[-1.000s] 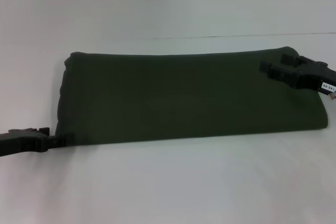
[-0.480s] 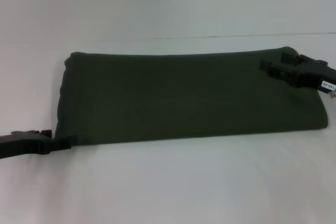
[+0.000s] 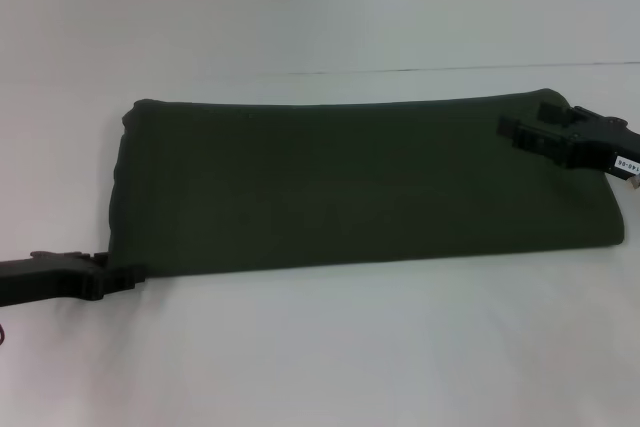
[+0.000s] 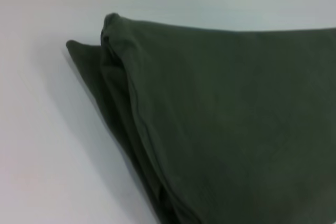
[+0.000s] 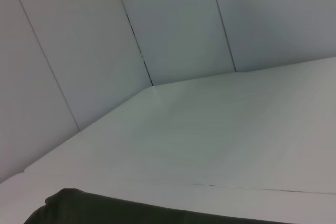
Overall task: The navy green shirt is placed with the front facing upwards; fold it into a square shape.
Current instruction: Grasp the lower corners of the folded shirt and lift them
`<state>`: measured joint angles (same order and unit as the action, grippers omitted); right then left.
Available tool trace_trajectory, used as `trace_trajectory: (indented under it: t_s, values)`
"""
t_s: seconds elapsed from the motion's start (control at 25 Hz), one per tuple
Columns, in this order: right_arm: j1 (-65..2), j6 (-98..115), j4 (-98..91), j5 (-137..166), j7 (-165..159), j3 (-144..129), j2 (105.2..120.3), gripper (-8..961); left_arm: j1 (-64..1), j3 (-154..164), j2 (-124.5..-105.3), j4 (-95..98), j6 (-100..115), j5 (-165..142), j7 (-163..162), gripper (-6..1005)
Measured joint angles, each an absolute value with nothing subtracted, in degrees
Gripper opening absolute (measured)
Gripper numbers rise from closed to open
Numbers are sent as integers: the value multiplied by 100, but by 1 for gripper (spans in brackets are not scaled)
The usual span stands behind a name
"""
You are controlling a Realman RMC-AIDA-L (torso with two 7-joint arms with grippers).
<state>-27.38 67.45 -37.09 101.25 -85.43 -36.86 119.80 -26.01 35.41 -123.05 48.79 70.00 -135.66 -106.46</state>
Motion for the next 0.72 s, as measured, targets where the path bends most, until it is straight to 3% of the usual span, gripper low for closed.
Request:
trace_trajectory:
  t_s: [0.36, 0.72]
  values:
    - [-2730, 6766, -3708, 10125, -8543, -3688, 11980, 856, -2619, 3594, -12321, 4877, 6902, -13635, -10680, 322]
    - [-2721, 6783, -3711, 10132, -8557, -3681, 11977, 857, -2619, 3596, -12323, 4879, 6863, -13607, -10652, 135]
